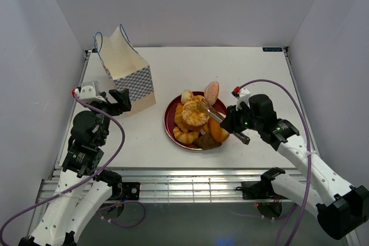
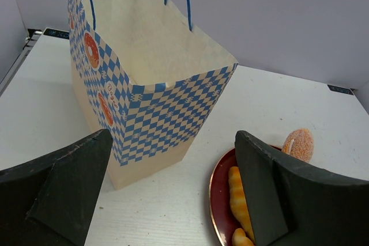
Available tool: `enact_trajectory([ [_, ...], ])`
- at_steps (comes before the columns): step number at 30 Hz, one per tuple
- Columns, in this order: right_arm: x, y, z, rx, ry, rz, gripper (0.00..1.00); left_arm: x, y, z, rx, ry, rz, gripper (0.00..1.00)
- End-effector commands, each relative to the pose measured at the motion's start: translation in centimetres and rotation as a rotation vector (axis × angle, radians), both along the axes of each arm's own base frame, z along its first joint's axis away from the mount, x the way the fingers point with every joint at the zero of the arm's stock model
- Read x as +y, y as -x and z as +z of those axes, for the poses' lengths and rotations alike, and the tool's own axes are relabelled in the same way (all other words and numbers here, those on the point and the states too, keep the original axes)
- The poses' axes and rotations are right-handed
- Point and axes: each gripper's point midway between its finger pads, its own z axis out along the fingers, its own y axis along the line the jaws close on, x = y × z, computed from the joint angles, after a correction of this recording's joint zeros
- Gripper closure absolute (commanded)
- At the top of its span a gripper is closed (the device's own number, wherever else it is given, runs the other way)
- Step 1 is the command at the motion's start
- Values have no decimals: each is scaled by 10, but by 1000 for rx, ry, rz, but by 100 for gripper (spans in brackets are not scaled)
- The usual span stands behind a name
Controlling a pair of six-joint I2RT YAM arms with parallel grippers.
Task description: Place the fake bread into the paper bag
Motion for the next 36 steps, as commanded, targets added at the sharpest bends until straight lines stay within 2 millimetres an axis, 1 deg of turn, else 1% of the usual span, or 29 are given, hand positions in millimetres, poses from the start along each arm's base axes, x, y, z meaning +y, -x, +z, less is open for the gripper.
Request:
enact_trajectory([
  [1,15,-6,39,-87,-80,49,77,1,1,-7,17,-11,4,2],
  [2,15,-6,43,-91,-88,46,82,1,1,-7,17,-11,4,2],
  [4,16,-6,53,-104,-102,48,88,1,1,-6,15,-10,4,2],
  [6,17,-6,62,-116,-111,47,89,2,1,-5,13,-9,8,2],
  [7,17,-7,71,-128,-118,47,92,2,1,-6,15,-10,9,2],
  [14,20,-9,99,-168,-143,57,92,5,3,-4,6,-6,21,2],
  [20,22,-11,105,-179,-148,70,92,6,2,-4,8,-6,27,2],
  [24,30,-12,123,-205,-187,97,92,9,3,-4,8,-8,46,2],
  [25,33,-12,133,-218,-203,114,92,11,3,-3,4,-3,53,2],
  [26,35,-12,138,-228,-211,122,92,12,4,-2,-1,-2,61,2],
  [27,35,-13,143,-239,-219,125,92,15,6,0,-10,2,72,2],
  [28,38,-14,154,-261,-235,137,92,19,6,0,-14,2,95,2],
  [30,41,-16,166,-288,-250,150,92,25,8,2,-25,7,124,2],
  [31,44,-19,168,-287,-250,156,92,34,9,3,-27,11,173,2],
  [32,46,-21,183,-314,-261,164,92,39,10,3,-29,15,202,2],
  [34,52,-29,191,-323,-257,177,92,51,15,5,-38,27,266,2],
  [35,54,-30,209,-356,-271,188,92,62,17,3,-37,30,330,2],
  [36,57,-32,216,-369,-277,196,92,69,20,3,-39,36,370,2],
])
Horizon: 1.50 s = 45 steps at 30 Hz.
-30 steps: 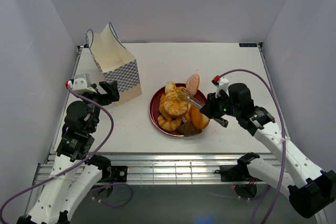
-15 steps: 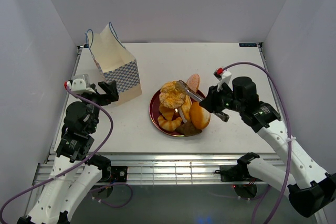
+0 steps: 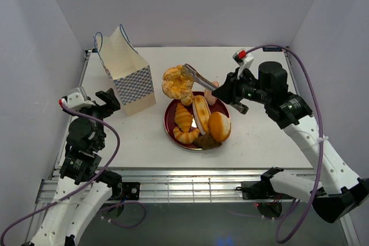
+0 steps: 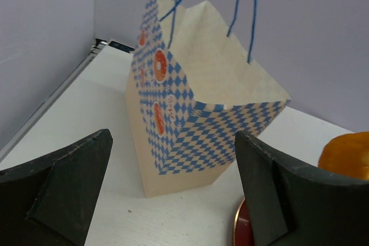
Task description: Place the fake bread into the paper bag
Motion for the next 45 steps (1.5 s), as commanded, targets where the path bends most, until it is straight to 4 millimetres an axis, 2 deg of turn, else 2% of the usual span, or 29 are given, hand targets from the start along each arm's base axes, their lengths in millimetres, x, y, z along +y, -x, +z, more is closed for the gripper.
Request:
enact_trajectory([
  [1,19,-9,63,-161,-88,75,92,35,10,-7,5,22,203,2],
  [2,22,-10,82,-201,-110,84,92,49,16,-8,5,35,283,2],
  [5,35,-18,99,-220,-129,120,92,63,25,-7,-8,61,365,6],
  [6,36,-18,119,-261,-153,127,92,68,29,-8,-10,65,400,7],
  [8,51,-25,122,-254,-158,155,92,72,34,-6,-32,82,418,7],
  [9,54,-25,137,-280,-173,165,92,71,33,-6,-36,77,404,7],
  [10,62,-31,135,-271,-169,176,92,69,32,-5,-47,76,394,7],
  [16,102,-36,167,-320,-214,257,92,67,26,-7,-39,60,391,7],
  [18,113,-38,172,-323,-227,279,92,65,23,-10,-29,52,383,6],
  [19,123,-44,165,-299,-225,291,92,64,21,-11,-24,48,379,6],
  [20,127,-43,174,-316,-242,305,92,63,19,-14,-17,41,378,6],
  [22,138,-49,169,-291,-253,323,92,62,16,-16,-4,33,378,4],
  [23,141,-50,174,-304,-273,333,92,62,16,-16,-2,27,380,3],
  [24,148,-52,168,-290,-277,356,92,62,15,-18,6,22,383,2],
  [26,154,-54,171,-284,-299,372,92,62,14,-18,9,22,388,2],
  [27,160,-58,164,-265,-296,384,92,62,14,-19,10,20,385,2],
  [35,180,-75,155,-234,-315,403,92,59,11,-19,6,12,364,2],
  [45,198,-97,125,-180,-310,389,92,54,9,-20,3,-2,336,2],
])
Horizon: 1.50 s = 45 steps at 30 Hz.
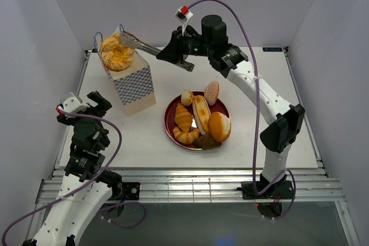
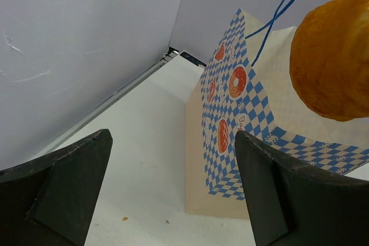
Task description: Place the fake bread into the paper bag
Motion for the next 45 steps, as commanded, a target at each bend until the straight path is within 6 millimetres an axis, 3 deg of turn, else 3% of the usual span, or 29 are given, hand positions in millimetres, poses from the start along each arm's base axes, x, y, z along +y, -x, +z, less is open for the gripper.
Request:
enact_trajectory([
  [1,7,2,39,-93,-95,20,92,-4,-2,0,-1,-14,-27,2],
  [21,13,-25,-3,-59,-39,-56,92,-7,-4,1,-4,-21,-47,4],
  [33,14,-22,-8,-33,-37,-47,63,-11,-7,-2,5,-31,-65,4],
  [45,13,-14,-7,-22,-49,-19,55,-12,-7,-2,5,-33,-73,4],
])
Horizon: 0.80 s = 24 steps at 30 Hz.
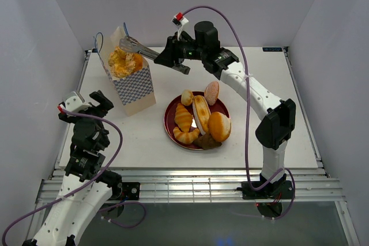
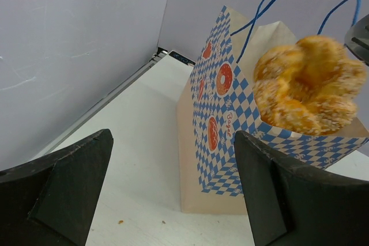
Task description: Place the fake bread into the paper bag
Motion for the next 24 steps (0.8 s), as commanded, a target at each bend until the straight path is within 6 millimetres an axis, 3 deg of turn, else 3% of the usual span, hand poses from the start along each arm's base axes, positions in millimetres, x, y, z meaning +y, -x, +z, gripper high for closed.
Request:
enact_trajectory([
  [1,-1,12,35,-76,-77,27,54,-3,-3,-3,5,-9,-16,4],
  [9,-2,13,36,-77,-77,30,54,-5,-4,-5,14,-15,-22,4],
  [16,-8,21,56,-96,-105,42,53,-5,-5,-7,18,-17,-22,4],
  [21,-19,31,74,-105,-120,25,54,-5,-5,-6,17,-17,-22,4],
  [22,-22,32,64,-92,-102,20,54,-5,-5,-6,19,-18,-21,4],
  [24,-32,39,68,-104,-101,-4,54,-5,-5,-7,21,-19,-24,4],
])
